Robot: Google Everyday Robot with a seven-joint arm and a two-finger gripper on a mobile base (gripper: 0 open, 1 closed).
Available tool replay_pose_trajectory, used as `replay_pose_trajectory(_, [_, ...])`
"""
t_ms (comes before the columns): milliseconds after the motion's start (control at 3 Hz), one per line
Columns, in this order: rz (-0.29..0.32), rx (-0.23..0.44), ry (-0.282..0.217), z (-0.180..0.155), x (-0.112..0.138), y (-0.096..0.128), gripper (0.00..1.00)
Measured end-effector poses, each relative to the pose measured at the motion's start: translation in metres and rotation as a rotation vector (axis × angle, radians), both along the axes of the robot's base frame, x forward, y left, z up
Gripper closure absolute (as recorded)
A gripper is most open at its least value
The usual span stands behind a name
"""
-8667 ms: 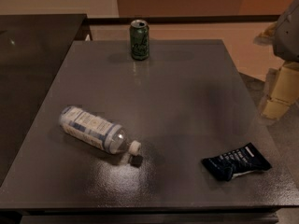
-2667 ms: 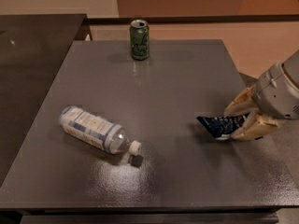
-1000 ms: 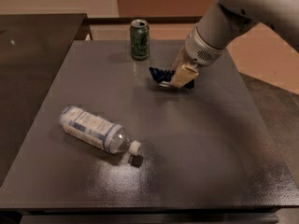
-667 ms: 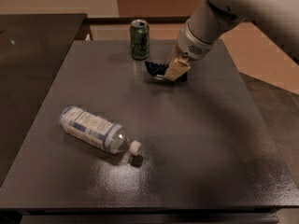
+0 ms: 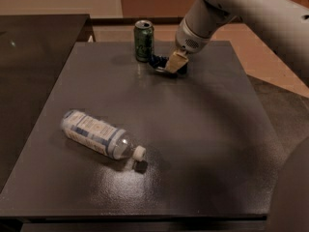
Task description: Move rxbar blueberry near green can
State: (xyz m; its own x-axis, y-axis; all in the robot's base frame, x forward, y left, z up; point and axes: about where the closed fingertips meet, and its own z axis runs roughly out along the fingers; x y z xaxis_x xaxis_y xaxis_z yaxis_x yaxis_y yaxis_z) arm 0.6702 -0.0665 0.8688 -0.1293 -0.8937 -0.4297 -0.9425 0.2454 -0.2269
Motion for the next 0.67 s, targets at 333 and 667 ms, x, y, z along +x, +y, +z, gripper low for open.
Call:
replay_pose_trajectory(333, [-0.021, -0.003, -0.025, 0.000, 0.021, -0.001, 0.82])
replay_pose_trajectory(667, [-0.025, -0.004, -0.036, -0.002, 0.033, -0.001, 0.58])
